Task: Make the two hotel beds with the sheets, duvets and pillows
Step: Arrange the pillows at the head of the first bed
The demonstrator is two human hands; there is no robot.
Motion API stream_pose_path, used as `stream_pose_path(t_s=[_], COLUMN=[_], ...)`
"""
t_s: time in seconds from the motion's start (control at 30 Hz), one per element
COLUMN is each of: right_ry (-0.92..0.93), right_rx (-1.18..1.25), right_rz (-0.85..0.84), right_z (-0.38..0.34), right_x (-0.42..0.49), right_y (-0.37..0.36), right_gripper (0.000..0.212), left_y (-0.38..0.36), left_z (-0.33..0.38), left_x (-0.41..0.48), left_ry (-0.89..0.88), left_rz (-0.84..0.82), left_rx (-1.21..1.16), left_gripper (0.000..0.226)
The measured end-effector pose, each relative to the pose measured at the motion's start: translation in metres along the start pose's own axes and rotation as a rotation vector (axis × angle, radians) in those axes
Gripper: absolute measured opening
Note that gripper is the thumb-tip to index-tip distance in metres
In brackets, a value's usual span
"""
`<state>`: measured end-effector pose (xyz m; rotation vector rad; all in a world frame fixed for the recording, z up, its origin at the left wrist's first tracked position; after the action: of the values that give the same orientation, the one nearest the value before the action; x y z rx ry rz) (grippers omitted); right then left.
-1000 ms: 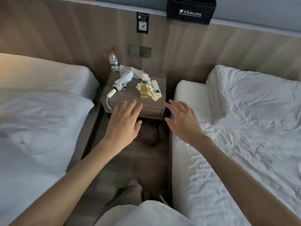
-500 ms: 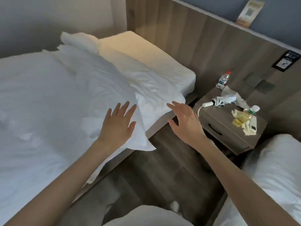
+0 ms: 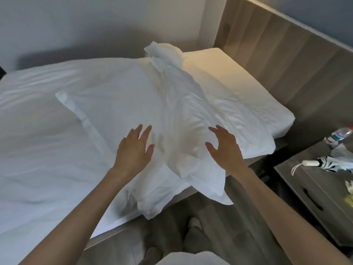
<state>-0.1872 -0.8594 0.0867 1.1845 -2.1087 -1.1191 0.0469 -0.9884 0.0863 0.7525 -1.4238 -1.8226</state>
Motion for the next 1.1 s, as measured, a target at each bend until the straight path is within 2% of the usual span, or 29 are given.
stream_pose_path(t_s=[0.13,0.27,0.47,0.67,0.77,0.9,1.1], right_ry=[-0.059,-0.203,-0.462,-0.65,-0.73,-0.819,-0.797], right_rx=[0.12,0.282,0.54,0.633,0.711,0.802,0.698], right_rz=[-0.022,-0.058,-0.14,-0.322,-0.38,-0.385,-0.422], right_z=[0.032,0.079,0.16,0.224,0.246,0.266,0.273], right_x=[0.056,0.119,0.202,0.254,0.269,0.279,0.284], right_y=[-0.007,-0.02,-0.054,-0.107,-0.13,-0.158,-0.175], right_gripper=[0.062,0.064,0.07,0.109,0.124,0.12,0.1], left_y=[-0.001,-0.011,-0.062,-0.138,-0.163,-0.177,-0.178], left_z=[0.008,0.039,0.085,0.087,0.077,0.056,0.055], left_x=[0.034,0.092,0.199,0.263,0.27,0.269,0.273], left_ry=[0.023,0.029,0.252,0.571,0.663,0.637,0.609], left_rz=[0.026,0.031,-0.135,-0.253,-0.223,-0.108,-0.06], left_rx=[-0.022,-0.034,-0.274,-0.341,-0.336,-0.361,-0.385], left_gripper=[0.06,0.059,0.065,0.081,0.079,0.072,0.073])
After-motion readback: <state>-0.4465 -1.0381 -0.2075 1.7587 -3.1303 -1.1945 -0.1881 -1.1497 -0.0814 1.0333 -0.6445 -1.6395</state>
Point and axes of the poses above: each hand's wrist, its own x-axis towards the middle knuckle, its own y-axis out of the back of the hand, z = x × y, the point moved 10 cm from there along x, towards the middle knuckle, and after that the axes turned 6 degrees about x, right-handed, at the moved point
